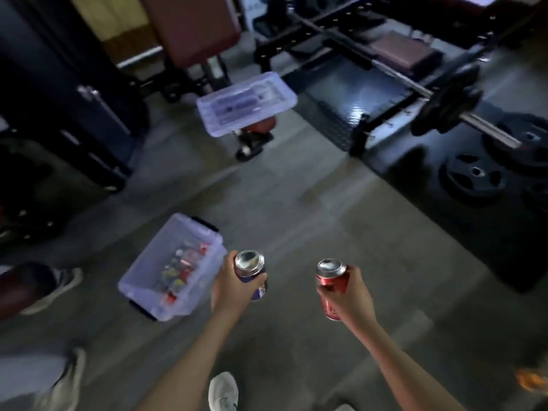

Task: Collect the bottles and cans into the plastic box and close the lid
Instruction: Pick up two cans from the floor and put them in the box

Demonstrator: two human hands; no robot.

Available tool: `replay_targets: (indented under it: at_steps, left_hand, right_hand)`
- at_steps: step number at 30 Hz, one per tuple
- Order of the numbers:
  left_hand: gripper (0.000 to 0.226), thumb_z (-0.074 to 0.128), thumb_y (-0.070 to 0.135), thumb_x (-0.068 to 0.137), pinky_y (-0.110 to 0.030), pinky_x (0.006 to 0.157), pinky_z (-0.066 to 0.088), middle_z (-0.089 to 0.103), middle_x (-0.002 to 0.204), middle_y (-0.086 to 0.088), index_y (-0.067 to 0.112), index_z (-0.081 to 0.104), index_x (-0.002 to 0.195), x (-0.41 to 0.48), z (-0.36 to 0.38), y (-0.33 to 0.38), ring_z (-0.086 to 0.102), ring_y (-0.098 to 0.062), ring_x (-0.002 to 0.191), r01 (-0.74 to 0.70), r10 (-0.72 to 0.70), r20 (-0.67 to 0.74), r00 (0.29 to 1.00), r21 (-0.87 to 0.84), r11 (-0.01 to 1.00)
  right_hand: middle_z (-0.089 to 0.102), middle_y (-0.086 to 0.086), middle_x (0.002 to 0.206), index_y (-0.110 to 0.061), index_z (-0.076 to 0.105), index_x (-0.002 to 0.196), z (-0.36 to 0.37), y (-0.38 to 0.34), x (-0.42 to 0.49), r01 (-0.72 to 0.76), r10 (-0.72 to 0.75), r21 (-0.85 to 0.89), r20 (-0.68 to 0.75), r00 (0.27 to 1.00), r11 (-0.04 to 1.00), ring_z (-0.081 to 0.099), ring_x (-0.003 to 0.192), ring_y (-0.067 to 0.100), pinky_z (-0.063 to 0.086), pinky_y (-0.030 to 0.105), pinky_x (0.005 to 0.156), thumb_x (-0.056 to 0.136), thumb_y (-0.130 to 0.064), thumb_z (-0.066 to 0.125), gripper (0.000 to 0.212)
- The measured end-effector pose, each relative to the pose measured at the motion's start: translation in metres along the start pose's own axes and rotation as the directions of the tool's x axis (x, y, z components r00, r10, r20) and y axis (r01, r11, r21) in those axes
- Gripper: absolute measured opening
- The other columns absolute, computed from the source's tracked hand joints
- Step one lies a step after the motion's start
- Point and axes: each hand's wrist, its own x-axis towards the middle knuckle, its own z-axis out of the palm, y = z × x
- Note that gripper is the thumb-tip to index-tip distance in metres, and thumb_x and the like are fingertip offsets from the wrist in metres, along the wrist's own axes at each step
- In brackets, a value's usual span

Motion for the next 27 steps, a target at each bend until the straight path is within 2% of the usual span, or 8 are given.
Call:
replay_targets:
  at_steps: [3,8,11,14,18,21,23,27]
  left_hand:
    - [0.063,0.083,0.030,0.062,-0.034,0.088,0.046,0.059,0.102,0.007,0.021,0.047,0.113,0.013,-0.075,-0.045,0.056,-0.016,0.097,0.094,-0.097,-0.110,0.989,-0.038,0.995]
    - [0.058,0.079,0.042,0.063,-0.050,0.081,0.055,0.065,0.107,0.004,0.029,0.047,0.111,0.054,-0.173,-0.143,0.064,-0.023,0.095,0.293,-0.321,-0.156,0.934,-0.175,0.940]
    - [0.057,0.079,0.043,0.061,-0.051,0.075,0.057,0.068,0.102,0.002,0.025,0.051,0.107,0.088,-0.206,-0.191,0.066,-0.023,0.088,0.371,-0.420,-0.179,0.890,-0.254,0.893]
    - [0.049,0.079,0.031,0.068,-0.040,0.066,0.055,0.067,0.098,-0.002,0.017,0.052,0.106,0.122,-0.219,-0.225,0.064,-0.019,0.079,0.434,-0.519,-0.188,0.834,-0.358,0.827]
    - [0.060,0.080,0.042,0.061,-0.029,0.059,0.048,0.070,0.101,-0.006,0.016,0.055,0.109,0.180,-0.216,-0.267,0.067,-0.022,0.084,0.492,-0.611,-0.150,0.777,-0.460,0.739]
    - [0.070,0.077,0.055,0.051,-0.032,0.064,0.052,0.071,0.099,-0.004,0.019,0.057,0.107,0.229,-0.204,-0.294,0.068,-0.024,0.086,0.551,-0.669,-0.139,0.730,-0.461,0.696]
    - [0.066,0.077,0.053,0.054,-0.039,0.070,0.056,0.070,0.099,-0.005,0.019,0.056,0.106,0.262,-0.195,-0.305,0.068,-0.026,0.086,0.581,-0.706,-0.144,0.693,-0.468,0.666]
    - [0.058,0.076,0.050,0.058,-0.045,0.072,0.057,0.070,0.090,-0.010,0.014,0.057,0.099,0.327,-0.172,-0.330,0.068,-0.029,0.081,0.616,-0.791,-0.150,0.593,-0.549,0.565]
  right_hand:
    - [0.059,-0.010,0.095,-0.023,0.048,0.113,0.076,-0.037,-0.008,0.044,-0.042,-0.025,0.096,0.995,0.999,0.063,0.093,0.020,0.040,0.027,0.073,0.067,-0.033,0.079,0.056]
    - [0.059,-0.014,0.093,-0.031,0.047,0.114,0.207,-0.090,-0.014,0.079,-0.058,-0.110,0.183,0.981,0.991,0.064,0.094,0.020,0.039,0.028,0.073,0.067,-0.041,0.076,0.056]
    - [0.063,-0.012,0.096,-0.035,0.047,0.112,0.276,-0.113,-0.004,0.114,-0.074,-0.180,0.214,0.974,0.977,0.064,0.094,0.019,0.040,0.028,0.070,0.065,-0.051,0.071,0.055]
    - [0.064,-0.010,0.101,-0.034,0.048,0.113,0.336,-0.126,0.012,0.112,-0.057,-0.198,0.262,0.963,0.974,0.064,0.096,0.019,0.040,0.028,0.071,0.065,-0.052,0.072,0.057]
    - [0.064,-0.010,0.097,-0.030,0.047,0.116,0.401,-0.141,0.048,0.101,-0.028,-0.210,0.325,0.945,0.973,0.065,0.098,0.021,0.041,0.028,0.072,0.069,-0.043,0.073,0.055]
    - [0.068,-0.004,0.107,-0.026,0.046,0.118,0.445,-0.150,0.089,0.057,0.016,-0.206,0.336,0.942,0.977,0.066,0.097,0.023,0.047,0.031,0.075,0.071,-0.043,0.073,0.057]
    - [0.068,0.000,0.109,-0.023,0.045,0.116,0.470,-0.154,0.117,0.044,0.039,-0.235,0.335,0.941,0.971,0.066,0.096,0.024,0.050,0.034,0.079,0.071,-0.040,0.073,0.056]
    - [0.066,-0.001,0.110,-0.026,0.043,0.117,0.527,-0.153,0.180,0.217,-0.049,-0.387,0.401,0.915,0.896,0.066,0.090,0.025,0.050,0.033,0.069,0.074,-0.042,0.062,0.049]
